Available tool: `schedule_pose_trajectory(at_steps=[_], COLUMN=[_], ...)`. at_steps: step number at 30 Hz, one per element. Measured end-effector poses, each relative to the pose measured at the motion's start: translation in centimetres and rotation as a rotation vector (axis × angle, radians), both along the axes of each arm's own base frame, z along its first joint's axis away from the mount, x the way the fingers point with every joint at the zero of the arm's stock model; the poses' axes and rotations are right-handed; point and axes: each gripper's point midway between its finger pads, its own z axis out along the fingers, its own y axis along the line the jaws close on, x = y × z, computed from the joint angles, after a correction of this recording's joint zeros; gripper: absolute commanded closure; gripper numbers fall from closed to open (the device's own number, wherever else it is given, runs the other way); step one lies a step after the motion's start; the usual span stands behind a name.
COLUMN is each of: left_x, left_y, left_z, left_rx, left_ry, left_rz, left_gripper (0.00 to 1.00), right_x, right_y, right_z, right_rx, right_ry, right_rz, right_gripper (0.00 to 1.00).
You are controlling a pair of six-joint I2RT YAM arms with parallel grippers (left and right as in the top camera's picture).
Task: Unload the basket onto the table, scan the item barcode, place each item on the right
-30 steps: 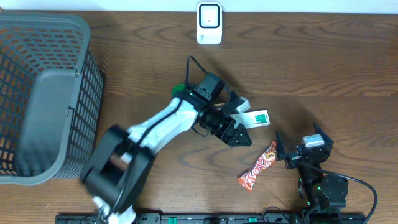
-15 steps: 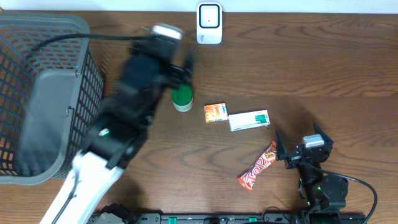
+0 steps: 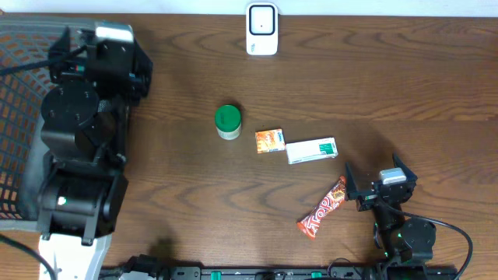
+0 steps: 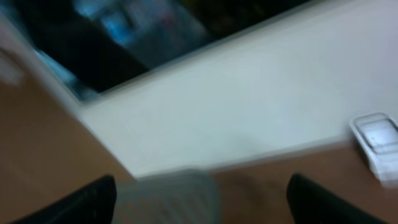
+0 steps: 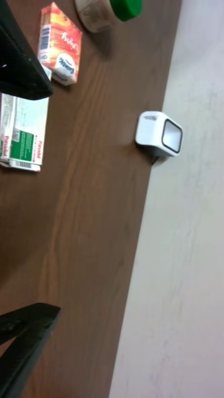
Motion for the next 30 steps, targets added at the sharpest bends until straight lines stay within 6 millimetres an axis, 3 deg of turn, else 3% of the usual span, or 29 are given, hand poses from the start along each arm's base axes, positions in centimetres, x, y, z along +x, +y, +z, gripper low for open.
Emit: schedule_pose_trajectory(at_steps=[2,5,9,12,14,18,24,27,29,30], left_x=[-1.5,-4.8,-10.0,-13.2,-14.8,-17.2,-18.1,-17.1,-15.9,-15.1], left_y=[-1.3,-2.5,-2.2,-1.8,-1.4,-0.9,-1.0,-0.9,-0.8,-0.8], left_z=[-0.3,1.4,4.5,4.8,4.1,3.2,4.5,4.3,3.8,3.5], left_rx=[-0.004,-0.015,-0.039,-0.055,-0.061,-0.061,-0.063,-0.072,-0.091,-0.106], left_ry=[0.015,-0.058,-0.233,-0.313,-0.341,-0.390,-0.456,-0.436,-0.402,-0.382], left_rz=[-0.096,-0.199,-0.240,-0.248,-0.241,-0.213,-0.220,-0.220,-0.220,-0.219], left_gripper=[0.13,0.13,0.13,0.13,0.13,0.13,0.13,0.13,0.13,0.13], right_x=[0.0,-0.2,-1.2,-2.1,-2.5,-3.0,-3.5,-3.0,-3.2,-3.3], right_y=[0.0,0.0,-0.1,-0.2,-0.5,-0.9,0.3,2.2,3.5,3.9], right_z=[0.1,1.6,6.6,9.0,9.5,8.3,8.5,9.2,8.6,8.1], right_rx=[0.003,0.007,0.010,0.014,0.029,0.120,0.266,0.322,0.359,0.374], right_ry=[-0.002,-0.023,-0.065,-0.023,0.043,0.261,0.560,0.624,0.694,0.728], right_rz=[-0.001,-0.002,-0.006,-0.013,-0.028,-0.077,-0.075,0.016,0.079,0.098], right_gripper=[0.01,0.01,0.01,0.01,0.01,0.01,0.01,0.01,0.01,0.11])
